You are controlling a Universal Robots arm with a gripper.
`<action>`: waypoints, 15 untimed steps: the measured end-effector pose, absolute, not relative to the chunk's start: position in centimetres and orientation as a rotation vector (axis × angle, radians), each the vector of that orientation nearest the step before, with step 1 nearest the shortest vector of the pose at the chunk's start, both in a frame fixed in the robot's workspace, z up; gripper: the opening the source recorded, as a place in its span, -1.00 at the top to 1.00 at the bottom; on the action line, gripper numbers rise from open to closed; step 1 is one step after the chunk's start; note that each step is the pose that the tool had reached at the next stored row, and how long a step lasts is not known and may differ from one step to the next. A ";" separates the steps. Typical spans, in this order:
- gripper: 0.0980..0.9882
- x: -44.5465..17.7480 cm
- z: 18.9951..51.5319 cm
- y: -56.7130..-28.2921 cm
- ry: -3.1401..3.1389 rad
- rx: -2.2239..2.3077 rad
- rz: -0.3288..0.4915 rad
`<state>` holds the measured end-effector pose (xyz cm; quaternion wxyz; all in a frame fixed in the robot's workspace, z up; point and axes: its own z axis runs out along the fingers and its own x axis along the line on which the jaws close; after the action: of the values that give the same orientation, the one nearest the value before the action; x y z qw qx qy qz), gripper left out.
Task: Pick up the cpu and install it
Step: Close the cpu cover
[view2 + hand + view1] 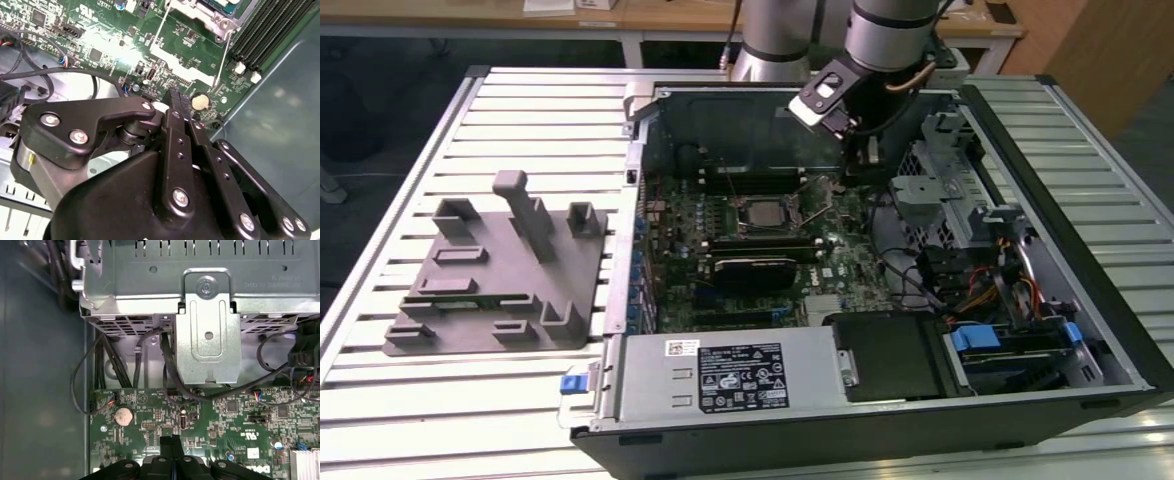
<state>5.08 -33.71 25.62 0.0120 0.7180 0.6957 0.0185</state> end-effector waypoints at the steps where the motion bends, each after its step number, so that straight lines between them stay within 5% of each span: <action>1: 0.98 5.1 25.4 -33.7 2.166 2.241 0.058; 15: 0.98 5.0 24.0 -33.7 2.141 2.264 0.056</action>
<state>5.01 -33.71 23.98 0.0126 0.7263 0.6870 0.0179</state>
